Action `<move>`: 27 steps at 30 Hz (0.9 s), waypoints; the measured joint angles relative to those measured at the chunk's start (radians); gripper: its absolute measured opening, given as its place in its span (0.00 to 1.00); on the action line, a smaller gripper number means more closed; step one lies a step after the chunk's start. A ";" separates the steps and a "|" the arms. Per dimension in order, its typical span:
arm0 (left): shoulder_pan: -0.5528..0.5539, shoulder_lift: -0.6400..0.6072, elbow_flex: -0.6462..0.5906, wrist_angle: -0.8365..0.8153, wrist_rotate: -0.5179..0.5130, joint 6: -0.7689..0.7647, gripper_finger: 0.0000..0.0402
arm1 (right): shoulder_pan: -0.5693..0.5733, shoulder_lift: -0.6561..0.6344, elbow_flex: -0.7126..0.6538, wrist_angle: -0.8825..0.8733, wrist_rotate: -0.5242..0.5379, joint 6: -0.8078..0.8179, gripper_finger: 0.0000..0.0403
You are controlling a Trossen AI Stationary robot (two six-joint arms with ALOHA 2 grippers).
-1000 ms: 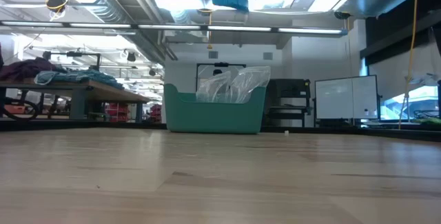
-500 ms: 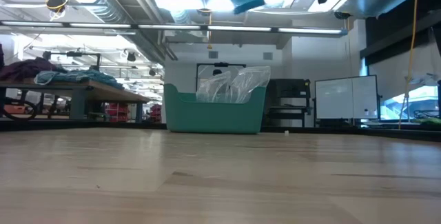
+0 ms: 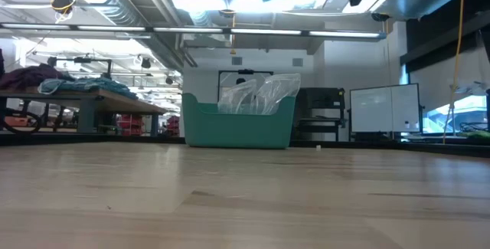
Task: Roll bandage
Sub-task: Roll the blue bandage
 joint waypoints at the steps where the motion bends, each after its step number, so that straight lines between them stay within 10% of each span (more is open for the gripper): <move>1: 0.000 0.000 0.000 0.000 0.000 0.000 0.04 | 0.000 0.000 0.000 -0.004 0.000 0.000 0.64; 27: -0.004 0.000 0.001 0.000 -0.001 0.029 0.04 | 0.000 0.000 0.000 -0.008 0.000 -0.001 0.64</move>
